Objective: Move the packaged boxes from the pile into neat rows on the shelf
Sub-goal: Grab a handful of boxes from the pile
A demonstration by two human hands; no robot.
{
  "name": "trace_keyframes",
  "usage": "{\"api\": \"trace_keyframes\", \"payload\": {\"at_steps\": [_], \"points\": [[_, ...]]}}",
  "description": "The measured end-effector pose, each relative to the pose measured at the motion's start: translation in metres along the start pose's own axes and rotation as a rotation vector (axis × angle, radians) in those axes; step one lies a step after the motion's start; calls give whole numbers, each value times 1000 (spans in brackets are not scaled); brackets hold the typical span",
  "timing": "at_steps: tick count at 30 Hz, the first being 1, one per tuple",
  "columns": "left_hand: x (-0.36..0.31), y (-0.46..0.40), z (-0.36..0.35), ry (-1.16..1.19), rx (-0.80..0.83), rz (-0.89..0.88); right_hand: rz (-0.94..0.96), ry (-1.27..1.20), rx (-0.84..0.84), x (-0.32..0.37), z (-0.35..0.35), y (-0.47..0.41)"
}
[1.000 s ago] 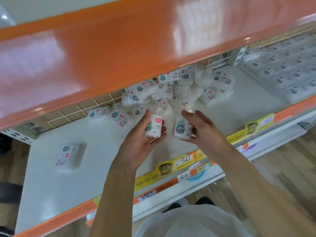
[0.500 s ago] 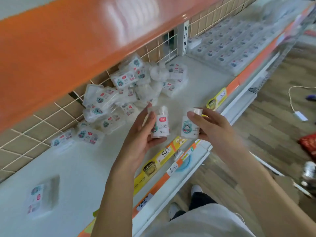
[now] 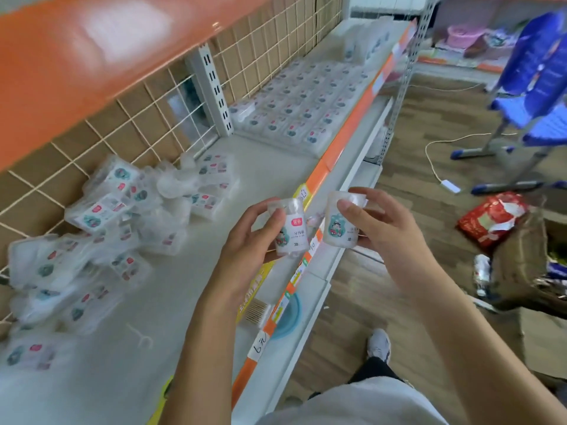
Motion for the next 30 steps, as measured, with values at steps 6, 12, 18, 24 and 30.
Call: {"api": "trace_keyframes", "payload": {"at_steps": [6, 12, 18, 24, 30], "points": [[-14, -76, -48, -14, 2, -20, 37, 32, -70, 23, 84, -46], [-24, -155, -106, 17, -31, -18, 46, 115, -61, 49, 174, -94], [-33, -227, -159, 37, -52, 0, 46, 139, -59, 78, 251, -140], [-46, -304, -177, 5, -88, -6, 14, 115, -53, 86, 301, -194], [-61, -392, -180, -19, -94, -52, 10, 127, -47, 93, 341, -273]]}}
Point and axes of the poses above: each hand's wrist, its own y-axis away from the middle knuckle, its own z-axis out of the back of the hand, x = y × z, the point moved 5 cm from there along -y, towards the middle knuckle, and after that the axes turned 15 degrees about x, right-handed, at the moved point
